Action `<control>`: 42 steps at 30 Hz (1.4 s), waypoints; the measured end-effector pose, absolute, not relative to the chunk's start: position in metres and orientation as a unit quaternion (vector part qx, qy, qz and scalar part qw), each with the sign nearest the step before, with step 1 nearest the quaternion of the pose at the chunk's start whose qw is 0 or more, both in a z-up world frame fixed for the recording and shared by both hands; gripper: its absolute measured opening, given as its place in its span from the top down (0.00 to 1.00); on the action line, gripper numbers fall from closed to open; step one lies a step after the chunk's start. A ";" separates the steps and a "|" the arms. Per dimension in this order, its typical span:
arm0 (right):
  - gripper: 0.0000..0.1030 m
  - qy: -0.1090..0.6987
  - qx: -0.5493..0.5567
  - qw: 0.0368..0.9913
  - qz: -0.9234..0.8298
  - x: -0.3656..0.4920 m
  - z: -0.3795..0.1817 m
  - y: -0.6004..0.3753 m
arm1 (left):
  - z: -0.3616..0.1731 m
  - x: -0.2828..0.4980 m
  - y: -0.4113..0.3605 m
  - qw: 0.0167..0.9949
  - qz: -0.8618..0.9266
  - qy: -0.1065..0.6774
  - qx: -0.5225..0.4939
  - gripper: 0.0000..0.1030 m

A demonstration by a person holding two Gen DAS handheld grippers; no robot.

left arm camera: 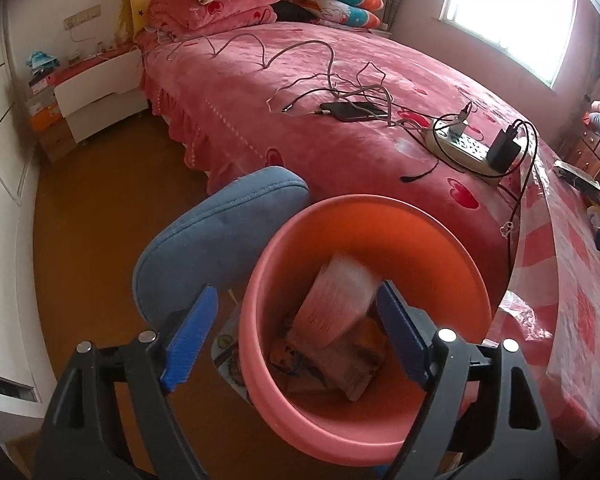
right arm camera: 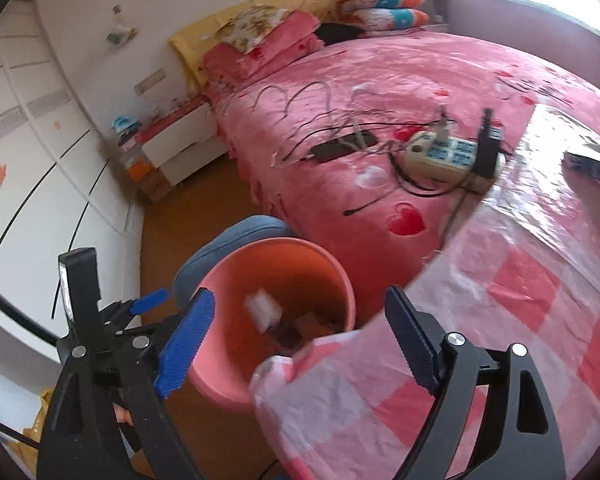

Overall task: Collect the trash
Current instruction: 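Carry both held items over the orange bin and open both tools, then move both open tools back from the bin to the table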

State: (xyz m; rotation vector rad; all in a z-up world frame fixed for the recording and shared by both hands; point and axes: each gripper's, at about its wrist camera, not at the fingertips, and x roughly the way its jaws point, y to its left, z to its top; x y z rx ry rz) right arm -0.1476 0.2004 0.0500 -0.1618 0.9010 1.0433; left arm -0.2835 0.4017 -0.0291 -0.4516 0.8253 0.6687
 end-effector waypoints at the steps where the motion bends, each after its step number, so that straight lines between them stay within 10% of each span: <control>1: 0.12 0.411 -0.073 0.773 0.477 -0.147 0.051 0.196 | -0.029 -0.283 0.402 0.838 0.315 0.390 -0.215 0.20; 42: 0.05 0.395 0.053 0.823 0.405 -0.101 0.042 0.032 | 0.022 -0.221 0.297 0.888 0.199 0.386 -0.153 0.20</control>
